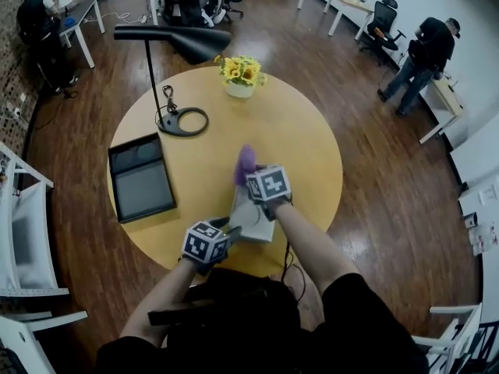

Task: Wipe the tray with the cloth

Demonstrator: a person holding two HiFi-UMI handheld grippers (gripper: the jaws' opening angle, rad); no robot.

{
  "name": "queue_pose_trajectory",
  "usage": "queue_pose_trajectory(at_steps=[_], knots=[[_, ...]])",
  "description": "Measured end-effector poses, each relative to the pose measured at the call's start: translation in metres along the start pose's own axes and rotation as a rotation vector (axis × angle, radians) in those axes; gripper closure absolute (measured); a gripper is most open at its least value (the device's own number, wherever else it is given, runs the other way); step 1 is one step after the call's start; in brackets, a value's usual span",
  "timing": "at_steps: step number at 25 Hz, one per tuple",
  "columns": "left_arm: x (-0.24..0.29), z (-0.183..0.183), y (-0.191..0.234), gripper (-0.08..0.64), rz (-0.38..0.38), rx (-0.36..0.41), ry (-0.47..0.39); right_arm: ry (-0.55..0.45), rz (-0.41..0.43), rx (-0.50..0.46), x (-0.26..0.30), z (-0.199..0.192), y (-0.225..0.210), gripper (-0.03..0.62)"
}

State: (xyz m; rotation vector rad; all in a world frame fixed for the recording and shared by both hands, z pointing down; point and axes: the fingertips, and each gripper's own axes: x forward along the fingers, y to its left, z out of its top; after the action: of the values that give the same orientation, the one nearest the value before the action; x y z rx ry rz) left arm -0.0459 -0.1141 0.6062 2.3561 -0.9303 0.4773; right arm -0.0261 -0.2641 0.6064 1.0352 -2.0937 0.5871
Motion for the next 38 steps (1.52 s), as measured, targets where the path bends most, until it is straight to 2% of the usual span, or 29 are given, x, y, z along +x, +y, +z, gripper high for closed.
queue_pose_trajectory(at_steps=[4,7,10,16,20,22,24,27,30,33,36,38], knots=[[0.008,-0.011,0.013,0.394,0.027,-0.126,0.065,0.056,0.021,-0.047,0.015,0.006,-0.005,0.5],[0.008,-0.014,0.017,0.393,0.047,-0.169,0.068,0.075,0.046,-0.076,0.012,0.001,-0.008,0.5],[0.009,-0.014,0.025,0.393,0.07,-0.212,0.061,0.102,0.047,-0.08,0.007,-0.012,-0.03,0.5],[0.007,-0.016,0.032,0.383,0.067,-0.3,0.01,0.059,0.144,0.17,-0.017,-0.043,-0.071,0.499],[0.004,-0.012,0.033,0.383,0.074,-0.335,-0.018,0.069,0.113,0.259,-0.03,-0.064,-0.099,0.499],[0.004,-0.014,0.032,0.382,0.078,-0.348,-0.028,0.112,0.062,0.232,-0.037,-0.078,-0.112,0.5],[0.003,-0.017,0.03,0.379,0.086,-0.373,-0.043,0.094,0.041,0.17,-0.045,-0.075,-0.114,0.5],[-0.001,-0.013,0.03,0.379,0.095,-0.37,-0.089,0.001,0.107,0.099,-0.055,-0.036,-0.086,0.5],[-0.008,-0.007,0.025,0.374,0.076,-0.346,-0.145,-0.023,0.218,0.004,-0.051,-0.003,-0.03,0.5],[-0.021,0.0,0.022,0.374,0.064,-0.367,-0.212,0.033,0.291,-0.072,-0.033,-0.003,0.023,0.5],[-0.029,0.005,0.02,0.374,0.066,-0.36,-0.239,0.121,0.276,-0.139,-0.012,-0.024,0.049,0.5],[-0.03,0.004,0.017,0.374,0.071,-0.337,-0.228,0.139,0.252,-0.162,-0.004,-0.036,0.048,0.499]])
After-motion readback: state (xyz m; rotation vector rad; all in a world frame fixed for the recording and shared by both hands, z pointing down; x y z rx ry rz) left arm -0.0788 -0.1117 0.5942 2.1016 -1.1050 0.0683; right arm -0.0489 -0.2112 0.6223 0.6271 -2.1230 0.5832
